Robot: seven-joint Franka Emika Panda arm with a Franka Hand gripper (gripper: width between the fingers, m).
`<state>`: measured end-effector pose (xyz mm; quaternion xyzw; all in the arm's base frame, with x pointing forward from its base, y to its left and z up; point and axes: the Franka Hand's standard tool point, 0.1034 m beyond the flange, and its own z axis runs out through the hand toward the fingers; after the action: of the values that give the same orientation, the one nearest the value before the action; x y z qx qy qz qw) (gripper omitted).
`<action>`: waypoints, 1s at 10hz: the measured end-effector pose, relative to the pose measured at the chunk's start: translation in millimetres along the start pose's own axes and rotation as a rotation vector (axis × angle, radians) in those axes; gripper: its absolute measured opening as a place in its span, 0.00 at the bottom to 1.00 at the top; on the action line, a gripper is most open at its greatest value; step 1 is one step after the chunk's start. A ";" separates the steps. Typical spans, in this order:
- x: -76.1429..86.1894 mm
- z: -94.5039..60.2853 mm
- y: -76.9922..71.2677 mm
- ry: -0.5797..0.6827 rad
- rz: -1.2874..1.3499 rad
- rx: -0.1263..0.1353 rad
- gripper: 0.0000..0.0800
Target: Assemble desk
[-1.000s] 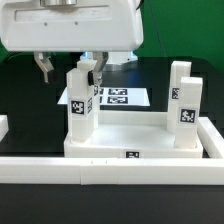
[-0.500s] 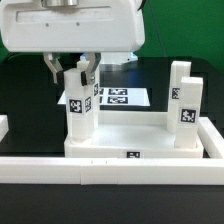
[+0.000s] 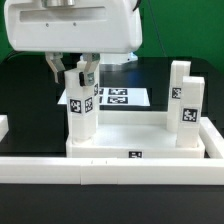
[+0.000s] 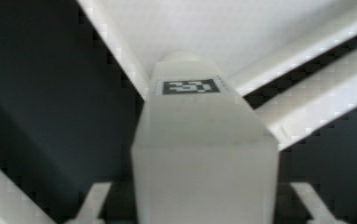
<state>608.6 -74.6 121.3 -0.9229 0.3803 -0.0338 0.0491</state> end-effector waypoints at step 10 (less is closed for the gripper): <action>-10.6 3.1 -4.1 -0.025 0.860 0.013 0.36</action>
Offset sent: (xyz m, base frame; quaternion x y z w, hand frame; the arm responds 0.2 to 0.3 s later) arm -0.0197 0.0028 -0.0035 -0.0368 -0.0187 0.3611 0.9316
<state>604.3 -63.9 118.4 -0.6803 0.7297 -0.0012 0.0690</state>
